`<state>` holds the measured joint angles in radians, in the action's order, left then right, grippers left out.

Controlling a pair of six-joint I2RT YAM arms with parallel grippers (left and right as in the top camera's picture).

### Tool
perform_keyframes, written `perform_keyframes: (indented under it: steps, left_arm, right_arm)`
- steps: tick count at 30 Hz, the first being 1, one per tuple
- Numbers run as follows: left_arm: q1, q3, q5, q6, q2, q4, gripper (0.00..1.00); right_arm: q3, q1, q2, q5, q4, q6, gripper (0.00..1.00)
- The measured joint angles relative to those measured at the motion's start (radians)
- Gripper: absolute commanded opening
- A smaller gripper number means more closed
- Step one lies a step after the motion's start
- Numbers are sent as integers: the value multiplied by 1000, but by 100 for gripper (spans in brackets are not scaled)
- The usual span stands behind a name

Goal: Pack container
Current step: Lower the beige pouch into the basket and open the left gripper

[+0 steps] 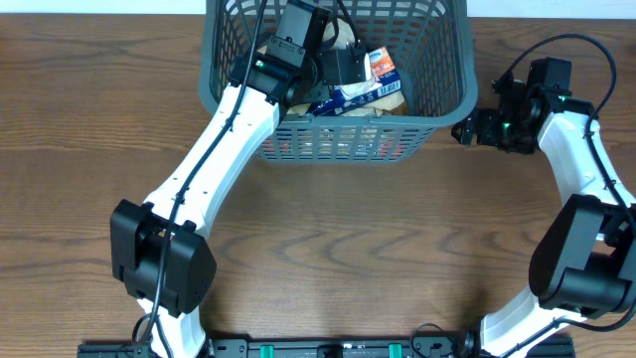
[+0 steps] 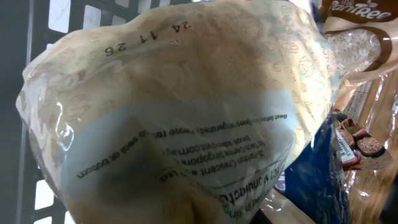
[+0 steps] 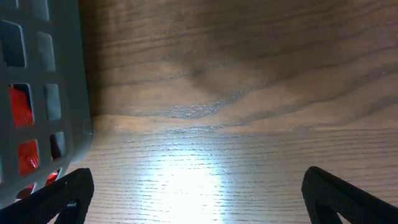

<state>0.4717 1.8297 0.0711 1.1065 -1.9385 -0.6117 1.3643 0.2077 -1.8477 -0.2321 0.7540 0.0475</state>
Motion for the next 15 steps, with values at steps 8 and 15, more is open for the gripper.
perform_keyframes:
  steps: [8, 15]
  left_arm:
    - [0, 0, -12, 10, 0, -4, 99]
    - [0, 0, -38, 10, 0, -4, 99]
  right_arm:
    - [0, 0, 0, 0, 11, 0, 99]
    - [0, 0, 0, 0, 14, 0, 99]
